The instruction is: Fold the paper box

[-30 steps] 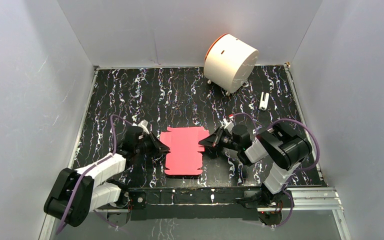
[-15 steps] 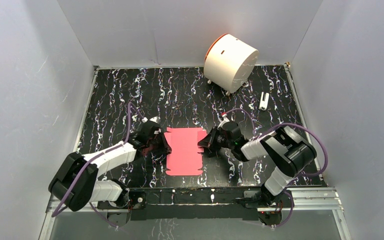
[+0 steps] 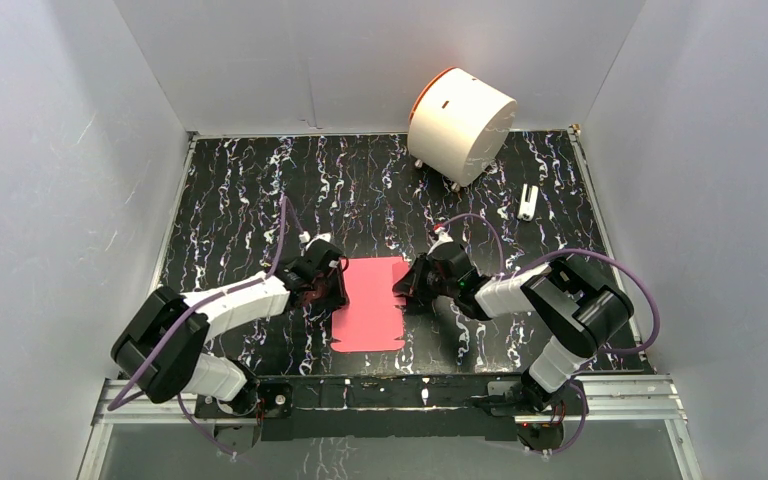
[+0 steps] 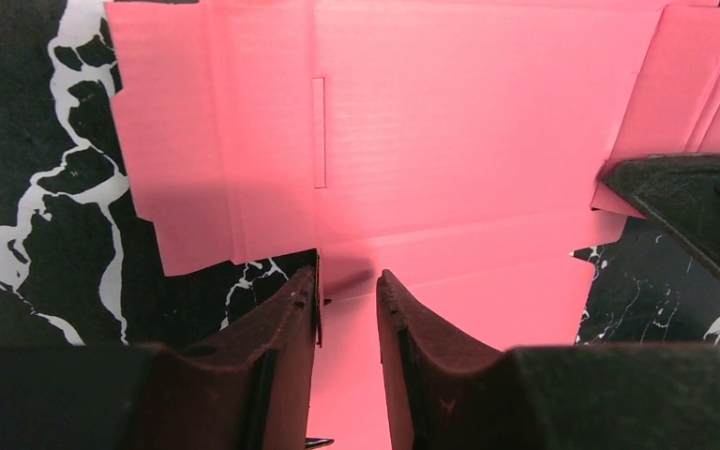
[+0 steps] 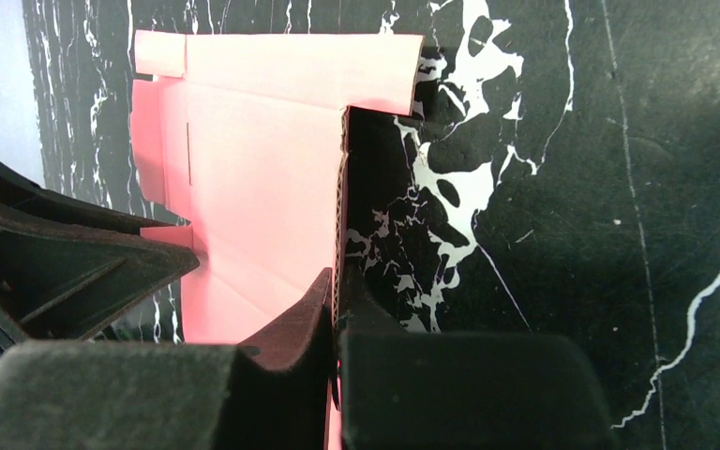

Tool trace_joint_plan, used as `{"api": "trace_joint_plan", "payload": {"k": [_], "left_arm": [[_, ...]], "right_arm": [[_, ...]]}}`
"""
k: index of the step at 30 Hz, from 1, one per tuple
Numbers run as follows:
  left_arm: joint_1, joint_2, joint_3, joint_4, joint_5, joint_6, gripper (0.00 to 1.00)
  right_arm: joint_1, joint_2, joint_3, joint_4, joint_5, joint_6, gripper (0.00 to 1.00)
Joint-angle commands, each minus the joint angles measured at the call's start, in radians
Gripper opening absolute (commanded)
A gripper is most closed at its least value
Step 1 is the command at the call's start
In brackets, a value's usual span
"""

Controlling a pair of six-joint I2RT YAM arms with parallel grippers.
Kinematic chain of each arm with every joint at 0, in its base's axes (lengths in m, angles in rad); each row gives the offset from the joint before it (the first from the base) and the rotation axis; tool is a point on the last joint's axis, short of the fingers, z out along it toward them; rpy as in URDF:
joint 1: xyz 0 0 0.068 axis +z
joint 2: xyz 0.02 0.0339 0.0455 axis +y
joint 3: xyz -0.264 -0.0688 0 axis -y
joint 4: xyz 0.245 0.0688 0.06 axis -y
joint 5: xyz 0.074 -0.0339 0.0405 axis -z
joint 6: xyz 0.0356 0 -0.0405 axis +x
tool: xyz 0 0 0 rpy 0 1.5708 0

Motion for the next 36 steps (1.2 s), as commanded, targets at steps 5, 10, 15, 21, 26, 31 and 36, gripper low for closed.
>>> {"api": "trace_joint_plan", "payload": {"k": [5,10,15,21,26,31,36], "left_arm": [[-0.079,0.069,0.098,-0.039,-0.049,-0.003,0.28],[-0.113,0.119,0.143,-0.092,-0.091,0.009,0.29],[-0.117,0.114,0.153,-0.116,-0.107,-0.010,0.32],[-0.079,0.027,0.126,-0.122,-0.103,-0.008,0.37],[0.049,-0.064,0.063,-0.096,0.013,-0.008,0.40],[0.152,-0.148,0.029,-0.068,0.121,-0.002,0.43],[0.238,-0.146,0.021,-0.082,0.156,0.028,0.46]], "right_arm": [[0.036,-0.005,0.058,-0.084,0.086,-0.044,0.09],[0.047,-0.012,0.069,-0.115,0.113,-0.054,0.10],[0.048,-0.023,0.065,-0.127,0.121,-0.057,0.11],[0.048,-0.065,0.041,-0.136,0.161,-0.063,0.11],[0.048,-0.092,0.024,-0.134,0.172,-0.067,0.12],[0.048,-0.089,0.014,-0.115,0.160,-0.070,0.13],[0.048,-0.084,0.009,-0.087,0.142,-0.071,0.13]]}}
